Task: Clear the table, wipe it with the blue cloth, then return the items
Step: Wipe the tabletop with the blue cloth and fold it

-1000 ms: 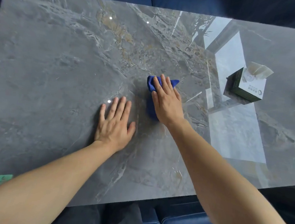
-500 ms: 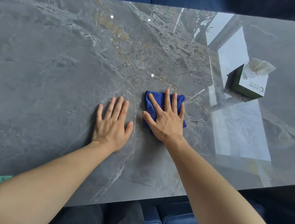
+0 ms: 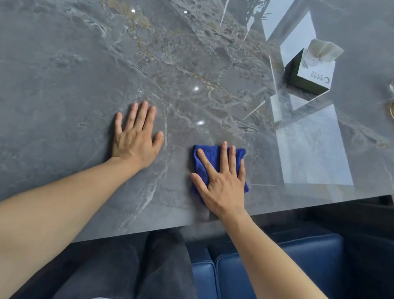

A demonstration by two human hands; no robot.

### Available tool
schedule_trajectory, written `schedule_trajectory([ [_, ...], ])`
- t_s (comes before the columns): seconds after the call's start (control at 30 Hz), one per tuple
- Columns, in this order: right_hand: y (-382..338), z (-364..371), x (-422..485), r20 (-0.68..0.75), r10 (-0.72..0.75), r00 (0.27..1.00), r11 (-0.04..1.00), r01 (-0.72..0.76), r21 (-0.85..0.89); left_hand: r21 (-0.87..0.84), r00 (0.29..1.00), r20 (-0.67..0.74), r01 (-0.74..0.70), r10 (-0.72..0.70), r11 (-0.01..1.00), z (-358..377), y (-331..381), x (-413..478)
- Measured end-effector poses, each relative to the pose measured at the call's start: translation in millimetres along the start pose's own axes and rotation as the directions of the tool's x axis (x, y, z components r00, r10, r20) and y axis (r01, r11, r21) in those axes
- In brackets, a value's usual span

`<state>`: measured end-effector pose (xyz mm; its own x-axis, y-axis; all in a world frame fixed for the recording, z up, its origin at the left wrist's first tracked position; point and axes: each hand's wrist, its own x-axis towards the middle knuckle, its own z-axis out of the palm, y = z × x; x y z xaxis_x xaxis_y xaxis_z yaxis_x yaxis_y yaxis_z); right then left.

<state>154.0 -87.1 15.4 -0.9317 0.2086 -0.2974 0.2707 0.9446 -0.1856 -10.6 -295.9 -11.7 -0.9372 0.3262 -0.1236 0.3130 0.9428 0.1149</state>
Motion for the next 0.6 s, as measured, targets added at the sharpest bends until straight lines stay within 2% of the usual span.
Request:
schedule_trajectory([
  [0.27,29.3,28.6,-62.4,-0.041,0.001,0.999,0.999,-0.003,-0.053,-0.075,1.0,-0.007,-0.006,0.006,0.997,-5.5,11.5,-5.4],
  [0.5,64.5,33.2,-116.0,-0.075,0.006,0.997,1.0,-0.006,-0.004,-0.188,0.987,0.006,-0.154,0.158,0.97,-13.3,86.4,-5.2],
  [0.6,82.2,19.1,-130.0,-0.068,0.09,0.994,0.995,-0.087,0.044,-0.197,0.984,0.034,-0.165,0.175,0.966,-7.8,112.0,4.8],
])
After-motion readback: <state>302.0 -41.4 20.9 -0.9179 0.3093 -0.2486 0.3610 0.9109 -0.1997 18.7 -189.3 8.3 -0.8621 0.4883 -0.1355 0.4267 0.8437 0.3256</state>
